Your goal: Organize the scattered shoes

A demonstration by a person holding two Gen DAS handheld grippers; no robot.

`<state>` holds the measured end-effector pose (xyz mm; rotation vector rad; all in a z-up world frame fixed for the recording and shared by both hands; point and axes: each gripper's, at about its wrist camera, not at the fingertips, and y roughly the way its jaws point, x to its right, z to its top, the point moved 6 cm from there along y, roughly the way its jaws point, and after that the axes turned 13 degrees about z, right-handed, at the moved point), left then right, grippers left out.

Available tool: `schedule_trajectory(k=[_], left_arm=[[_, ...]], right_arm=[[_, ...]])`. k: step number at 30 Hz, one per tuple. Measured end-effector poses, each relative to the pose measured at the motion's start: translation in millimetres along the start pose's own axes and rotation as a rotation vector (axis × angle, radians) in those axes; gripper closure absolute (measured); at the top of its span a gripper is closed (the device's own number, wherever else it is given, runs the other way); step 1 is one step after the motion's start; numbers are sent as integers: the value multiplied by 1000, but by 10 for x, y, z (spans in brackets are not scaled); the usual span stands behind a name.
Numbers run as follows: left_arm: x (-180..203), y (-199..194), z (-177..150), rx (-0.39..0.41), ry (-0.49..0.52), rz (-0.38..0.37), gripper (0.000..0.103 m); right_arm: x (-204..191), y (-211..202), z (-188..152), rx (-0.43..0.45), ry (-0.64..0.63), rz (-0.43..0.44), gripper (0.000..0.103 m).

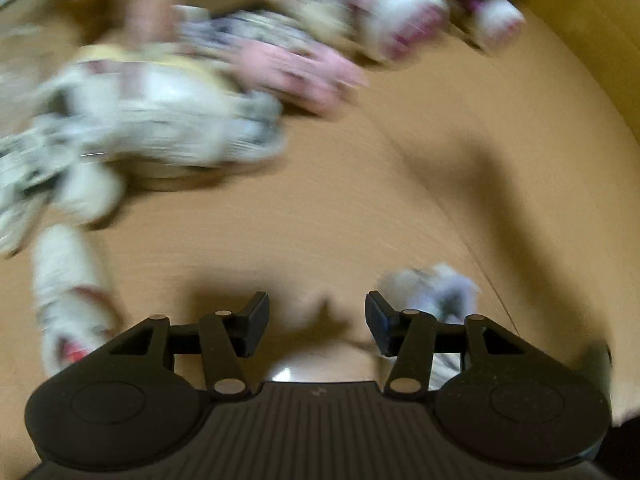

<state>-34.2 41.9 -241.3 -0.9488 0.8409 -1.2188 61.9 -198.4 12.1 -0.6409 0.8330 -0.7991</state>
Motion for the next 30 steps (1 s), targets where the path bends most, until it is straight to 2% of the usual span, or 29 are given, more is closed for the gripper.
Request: schedule_trajectory(k=[6, 8, 10, 12, 18, 19, 20, 21, 26, 30], left_arm=[[-1089, -69, 1, 19, -367, 222, 51], [-1404, -56, -50, -9, -479, 271, 51], [-1524, -13, -39, -33, -484, 297, 51], [-1587, -3, 25, -37, -397, 341, 51], [-1624, 116, 119, -117, -196, 298, 47], [-1635, 122, 121, -121, -190, 290, 47], [-1653, 145, 114, -128, -189, 283, 47], [-1650, 167, 94, -131, -198, 284, 47], [-1566, 277, -116, -155, -262, 236, 47], [-1523, 327, -208, -171, -291, 228, 47]], right_arm=[[-152, 246, -81, -44, 40, 16, 0], [-131, 347, -135, -59, 44, 12, 0], [-99, 463, -208, -75, 52, 10, 1], [-61, 605, -301, -90, 62, 21, 3], [15, 1045, -703, -205, 73, -3, 11], [22, 1071, -733, -214, 72, -3, 16], [45, 1151, -820, -242, 71, -4, 26], [72, 1226, -905, -269, 72, -5, 29], [297, 1479, -1229, -335, 122, -20, 36], [476, 1559, -1376, -331, 187, -23, 36]])
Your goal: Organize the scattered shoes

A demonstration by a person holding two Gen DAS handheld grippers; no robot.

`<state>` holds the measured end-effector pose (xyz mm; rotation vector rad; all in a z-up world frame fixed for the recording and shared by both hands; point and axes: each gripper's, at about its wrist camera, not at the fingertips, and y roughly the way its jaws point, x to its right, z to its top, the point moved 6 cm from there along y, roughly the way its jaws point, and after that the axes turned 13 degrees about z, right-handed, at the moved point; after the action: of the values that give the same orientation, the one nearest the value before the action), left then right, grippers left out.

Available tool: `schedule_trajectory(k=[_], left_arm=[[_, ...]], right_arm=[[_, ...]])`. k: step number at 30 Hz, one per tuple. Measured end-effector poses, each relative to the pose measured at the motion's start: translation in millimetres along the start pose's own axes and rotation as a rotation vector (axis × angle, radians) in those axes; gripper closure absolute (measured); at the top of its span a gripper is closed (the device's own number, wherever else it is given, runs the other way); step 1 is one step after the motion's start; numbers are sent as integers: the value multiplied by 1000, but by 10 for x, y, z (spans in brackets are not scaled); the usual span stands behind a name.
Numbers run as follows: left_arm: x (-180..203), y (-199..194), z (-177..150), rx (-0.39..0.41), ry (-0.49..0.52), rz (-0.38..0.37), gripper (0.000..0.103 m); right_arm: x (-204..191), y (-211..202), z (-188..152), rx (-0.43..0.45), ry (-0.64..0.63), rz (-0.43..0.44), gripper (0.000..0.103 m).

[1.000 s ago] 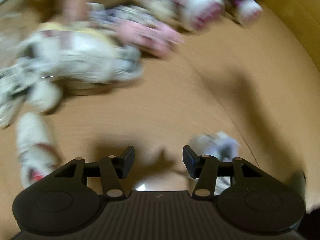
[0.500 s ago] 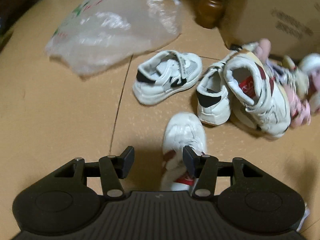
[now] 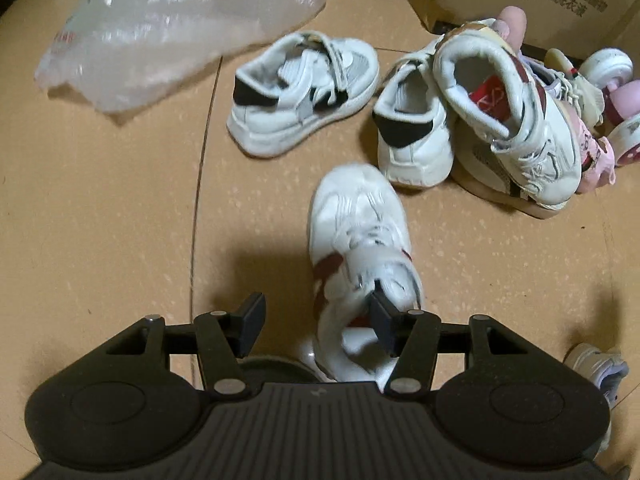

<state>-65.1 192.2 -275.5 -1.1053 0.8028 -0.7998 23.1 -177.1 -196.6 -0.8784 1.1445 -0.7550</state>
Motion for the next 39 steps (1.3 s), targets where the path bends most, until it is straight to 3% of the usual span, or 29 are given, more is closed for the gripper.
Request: schedule_trajectory(k=[6, 13, 16, 26, 28, 30, 31, 32, 35, 39], left_arm=[[77, -34, 125, 15, 58, 32, 47], [73, 14, -22, -35, 57, 34, 47], [126, 53, -65, -44, 100, 50, 47], [269, 227, -81, -28, 201, 89, 51], [285, 253, -83, -21, 212, 95, 51], [290, 282, -74, -15, 207, 92, 51], [295, 293, -68, -12, 206, 87, 55], [317, 297, -60, -8, 215, 71, 70], [392, 285, -61, 10, 260, 73, 74], [402, 265, -75, -17, 233, 29, 77]], right_arm=[[159, 182, -112, -38, 45, -29, 35], [184, 362, -190, -63, 39, -26, 33], [242, 420, -232, -70, 37, -41, 34], [331, 722, -375, -71, -9, -45, 43], [373, 820, -417, -74, -1, -47, 48], [331, 858, -466, -86, 4, -17, 69], [311, 877, -490, -92, 7, -2, 71], [290, 896, -515, -97, 9, 13, 71], [165, 956, -626, -142, -9, 50, 72], [-10, 1016, -759, -166, -51, 65, 72]])
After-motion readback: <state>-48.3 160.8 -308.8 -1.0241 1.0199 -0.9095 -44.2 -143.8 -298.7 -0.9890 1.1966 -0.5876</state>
